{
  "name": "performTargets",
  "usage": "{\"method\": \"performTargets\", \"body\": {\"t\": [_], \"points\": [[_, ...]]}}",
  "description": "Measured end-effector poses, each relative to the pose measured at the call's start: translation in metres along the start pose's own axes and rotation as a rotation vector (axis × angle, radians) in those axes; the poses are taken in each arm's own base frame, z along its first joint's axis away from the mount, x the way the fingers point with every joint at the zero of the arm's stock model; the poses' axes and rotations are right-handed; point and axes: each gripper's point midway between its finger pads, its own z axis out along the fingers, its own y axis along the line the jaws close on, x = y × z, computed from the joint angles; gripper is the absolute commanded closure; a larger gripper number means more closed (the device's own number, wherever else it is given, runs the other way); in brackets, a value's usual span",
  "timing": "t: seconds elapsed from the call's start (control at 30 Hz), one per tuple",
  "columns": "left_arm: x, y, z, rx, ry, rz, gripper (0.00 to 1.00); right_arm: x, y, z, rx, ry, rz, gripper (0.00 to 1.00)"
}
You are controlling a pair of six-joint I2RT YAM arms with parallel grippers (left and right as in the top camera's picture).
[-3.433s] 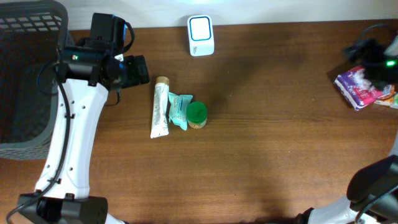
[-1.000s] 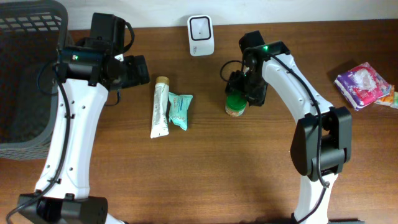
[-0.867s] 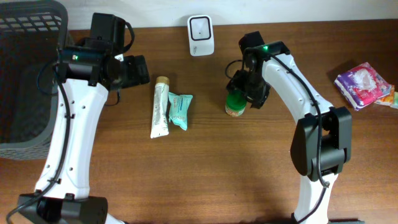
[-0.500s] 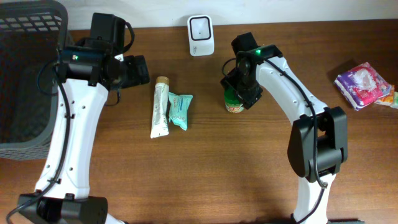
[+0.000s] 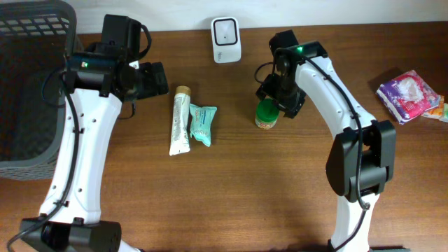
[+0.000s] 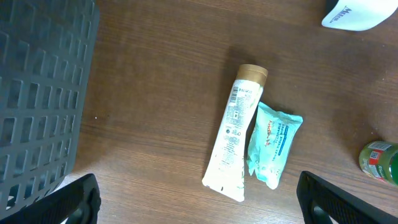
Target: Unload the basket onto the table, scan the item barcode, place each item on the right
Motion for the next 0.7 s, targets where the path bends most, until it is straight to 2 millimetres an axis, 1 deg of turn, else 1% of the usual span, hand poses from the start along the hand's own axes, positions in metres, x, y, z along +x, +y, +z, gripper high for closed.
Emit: {"method": "performTargets", "body": {"t": [0.1,0.17,0.23,0.3,0.37,0.4,0.47,0.5,0.57,0.7], "points": [[0.0,0.0,0.0,0.0,0.0,0.0,0.01,-0.004,0.004,0.001,-0.014,-0.015,0.01,0.23],[0.0,0.0,0.0,0.0,0.0,0.0,0.01,-0.006,0.005,0.009,-0.009,-0.013,0.037,0.23],[0.0,0.0,0.0,0.0,0.0,0.0,0.01,-0.007,0.005,0.021,0.005,-0.005,0.047,0.23],[0.0,0.0,0.0,0.0,0.0,0.0,0.01,-0.004,0.006,0.031,0.02,0.003,0.034,0.25],[0.0,0.0,0.0,0.0,0.0,0.0,0.01,0.002,0.01,0.033,0.024,0.007,0.006,0.34],[0.0,0.0,0.0,0.0,0.0,0.0,0.01,0.005,0.009,0.033,0.033,0.013,-0.001,0.38],[0.0,0.0,0.0,0.0,0.0,0.0,0.01,0.008,0.006,0.033,0.049,0.024,-0.026,0.4],[0.0,0.0,0.0,0.0,0.0,0.0,0.01,0.008,0.005,0.032,0.05,0.027,-0.056,0.42],[0.0,0.0,0.0,0.0,0.001,0.0,0.01,0.009,0.004,0.032,0.054,0.033,-0.123,0.42],[0.0,0.0,0.0,0.0,0.0,0.0,0.01,0.01,-0.007,0.028,0.078,0.07,-0.394,0.41]]}}
